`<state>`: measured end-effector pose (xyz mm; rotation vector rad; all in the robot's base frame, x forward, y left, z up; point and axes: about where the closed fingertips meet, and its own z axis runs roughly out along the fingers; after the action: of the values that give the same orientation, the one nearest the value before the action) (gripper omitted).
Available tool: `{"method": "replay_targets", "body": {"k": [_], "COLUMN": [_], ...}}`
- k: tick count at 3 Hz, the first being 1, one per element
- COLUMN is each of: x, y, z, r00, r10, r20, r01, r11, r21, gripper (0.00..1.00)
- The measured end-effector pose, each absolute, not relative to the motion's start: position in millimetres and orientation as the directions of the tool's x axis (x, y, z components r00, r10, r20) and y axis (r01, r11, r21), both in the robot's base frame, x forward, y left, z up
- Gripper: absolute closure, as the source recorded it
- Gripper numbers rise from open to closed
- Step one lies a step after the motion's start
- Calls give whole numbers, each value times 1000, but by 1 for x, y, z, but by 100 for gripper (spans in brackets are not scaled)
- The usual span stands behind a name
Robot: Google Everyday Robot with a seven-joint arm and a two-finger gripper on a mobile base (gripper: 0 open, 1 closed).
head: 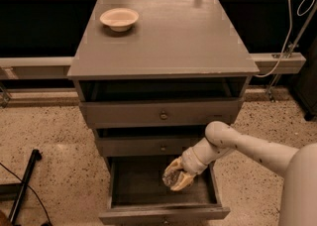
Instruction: Place water bottle into bottom drawer
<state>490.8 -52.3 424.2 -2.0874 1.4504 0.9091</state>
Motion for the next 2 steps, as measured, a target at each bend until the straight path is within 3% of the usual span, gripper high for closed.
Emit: {"method": "replay_targets", "body": {"k": [2], "x": [519], "y": [-82], "z": [363], "r00": [157], "r10": [-547], "r20": [-822], "r01": [-976], "r11": [-213], "r21": [-45], "gripper": [100]}}
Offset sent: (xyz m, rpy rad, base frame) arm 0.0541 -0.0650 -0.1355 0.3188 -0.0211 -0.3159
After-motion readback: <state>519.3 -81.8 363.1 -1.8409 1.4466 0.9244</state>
